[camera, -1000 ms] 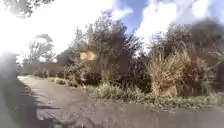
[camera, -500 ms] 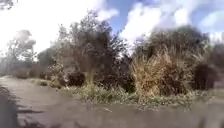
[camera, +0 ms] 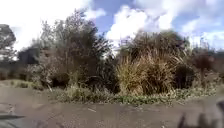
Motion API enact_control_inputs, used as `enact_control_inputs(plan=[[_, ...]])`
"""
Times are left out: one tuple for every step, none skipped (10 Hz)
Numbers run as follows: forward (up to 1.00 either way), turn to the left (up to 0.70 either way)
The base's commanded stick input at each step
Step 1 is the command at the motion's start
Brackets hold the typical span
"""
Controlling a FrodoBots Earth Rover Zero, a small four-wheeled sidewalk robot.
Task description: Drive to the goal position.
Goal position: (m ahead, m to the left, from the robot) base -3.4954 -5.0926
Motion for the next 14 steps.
enact_control_inputs(plan=[[0.00,-0.70],[0.00,-0.70],[0.00,-0.70],[0.00,-0.70],[0.00,-0.70],[0.00,-0.70],[0.00,-0.70],[0.00,-0.70],[0.00,-0.70],[0.00,-0.70],[0.00,-0.70],[0.00,-0.70],[0.00,-0.70],[0.00,-0.70]])
